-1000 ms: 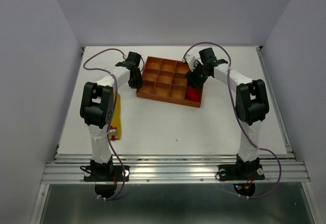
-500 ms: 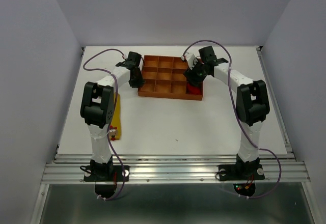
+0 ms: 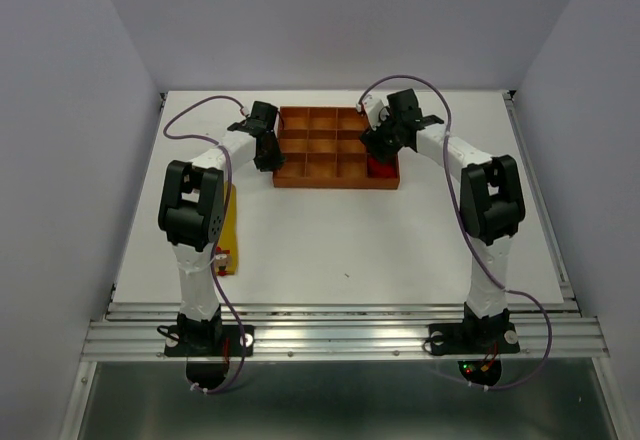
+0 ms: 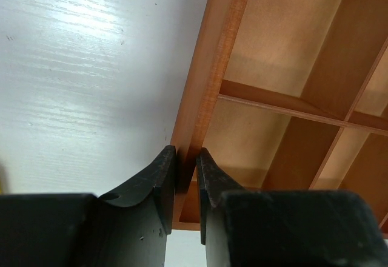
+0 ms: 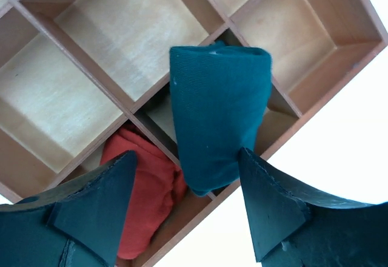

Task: Roll the socks
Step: Place the sock in the storage box.

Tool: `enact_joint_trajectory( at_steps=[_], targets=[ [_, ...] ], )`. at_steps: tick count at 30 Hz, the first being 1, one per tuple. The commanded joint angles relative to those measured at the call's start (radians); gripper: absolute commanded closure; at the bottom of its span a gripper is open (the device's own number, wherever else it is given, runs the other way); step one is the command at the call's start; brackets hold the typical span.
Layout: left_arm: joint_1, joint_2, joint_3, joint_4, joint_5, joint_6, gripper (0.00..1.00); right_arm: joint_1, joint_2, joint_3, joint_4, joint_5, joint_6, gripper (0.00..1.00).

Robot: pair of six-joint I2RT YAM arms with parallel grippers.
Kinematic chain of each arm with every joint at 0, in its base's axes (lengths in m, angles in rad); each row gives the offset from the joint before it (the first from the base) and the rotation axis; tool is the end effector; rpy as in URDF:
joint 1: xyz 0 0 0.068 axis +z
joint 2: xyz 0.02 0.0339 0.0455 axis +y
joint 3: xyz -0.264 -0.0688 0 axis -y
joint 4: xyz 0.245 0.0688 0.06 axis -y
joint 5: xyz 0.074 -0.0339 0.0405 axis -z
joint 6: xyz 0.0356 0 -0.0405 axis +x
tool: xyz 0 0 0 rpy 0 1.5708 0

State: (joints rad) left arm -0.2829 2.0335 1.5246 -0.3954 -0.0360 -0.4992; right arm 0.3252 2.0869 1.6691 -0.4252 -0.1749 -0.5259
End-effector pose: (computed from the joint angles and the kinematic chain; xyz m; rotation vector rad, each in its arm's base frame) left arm 0.4313 -0.1240 0.1966 -0.2850 2.4808 -0.2879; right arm 0.4444 0.1564 0.2171 -1.0632 2.1518 0.1177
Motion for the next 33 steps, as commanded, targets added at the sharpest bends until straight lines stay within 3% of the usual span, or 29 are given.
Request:
enact_joint_trajectory(
  at_steps=[1,9,17,33],
  targets=[
    [0.001,0.05,-0.011,-0.007,-0.015,-0.045,1.0,0.009,-0.014,0.041,0.106,0.051,0.018,0.25],
    [-0.001,0.068,0.008,-0.016,-0.008,-0.036,1.0,0.009,-0.025,0.08,0.157,0.081,0.026,0.19],
    [0.001,0.07,0.028,-0.025,-0.01,-0.03,1.0,0.009,-0.045,0.063,0.148,-0.041,0.018,0.25],
    [0.001,0.093,0.049,-0.029,-0.007,-0.004,1.0,0.009,0.082,0.156,0.14,0.021,0.001,0.32]
  ],
)
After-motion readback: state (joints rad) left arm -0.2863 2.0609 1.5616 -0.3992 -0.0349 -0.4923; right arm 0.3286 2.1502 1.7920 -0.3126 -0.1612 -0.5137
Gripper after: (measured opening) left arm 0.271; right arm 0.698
